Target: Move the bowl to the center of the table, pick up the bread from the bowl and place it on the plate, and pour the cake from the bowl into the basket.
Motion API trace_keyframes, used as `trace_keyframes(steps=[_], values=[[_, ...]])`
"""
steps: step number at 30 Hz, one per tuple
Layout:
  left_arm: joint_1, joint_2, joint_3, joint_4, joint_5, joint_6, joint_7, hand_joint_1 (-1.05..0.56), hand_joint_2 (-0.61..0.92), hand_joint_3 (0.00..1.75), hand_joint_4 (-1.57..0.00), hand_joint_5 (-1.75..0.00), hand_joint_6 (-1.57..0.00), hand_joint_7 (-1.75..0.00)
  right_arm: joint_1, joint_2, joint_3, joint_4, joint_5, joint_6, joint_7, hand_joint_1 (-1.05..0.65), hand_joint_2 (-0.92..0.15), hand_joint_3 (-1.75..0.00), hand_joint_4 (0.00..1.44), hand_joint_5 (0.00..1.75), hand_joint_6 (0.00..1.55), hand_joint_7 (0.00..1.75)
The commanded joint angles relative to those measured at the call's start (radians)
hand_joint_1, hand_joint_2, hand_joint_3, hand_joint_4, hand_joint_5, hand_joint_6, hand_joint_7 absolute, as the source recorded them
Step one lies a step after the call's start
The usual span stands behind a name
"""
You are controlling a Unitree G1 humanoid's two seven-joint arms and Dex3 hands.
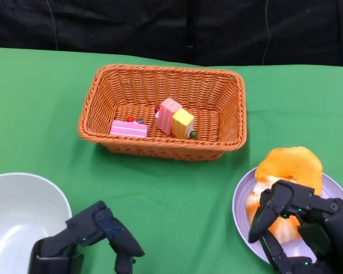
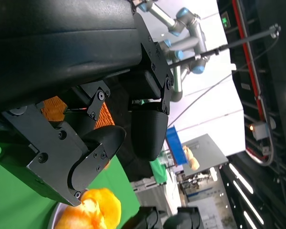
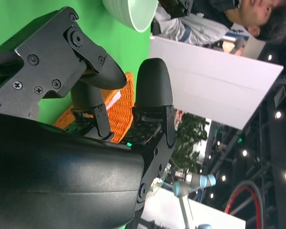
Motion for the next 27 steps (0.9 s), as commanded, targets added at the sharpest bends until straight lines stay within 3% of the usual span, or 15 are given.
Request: trace_keyframes(steps=[1, 27], values=[[0.001, -0.007, 0.006, 0.017, -0.01, -0.031, -0.01, 0.02, 0.35, 1.45, -0.89, -1.74, -0.83, -1.53, 0.003, -0.022, 0.003, 0.016, 0.009, -0.031, 0.022, -0.09, -0.29, -1.47, 0.81, 1.65, 0.78, 1.45], [-0.039, -0.028, 0.04, 0.033, -0.031, -0.028, -0.047, 0.04, 0.35, 1.47, -0.9, -1.73, -0.83, -1.51, -0.033, -0.023, 0.014, 0.082, -0.037, -0.099, 0.025, -0.07, -0.21, -1.62, 0.82, 1.64, 0.8, 1.44]])
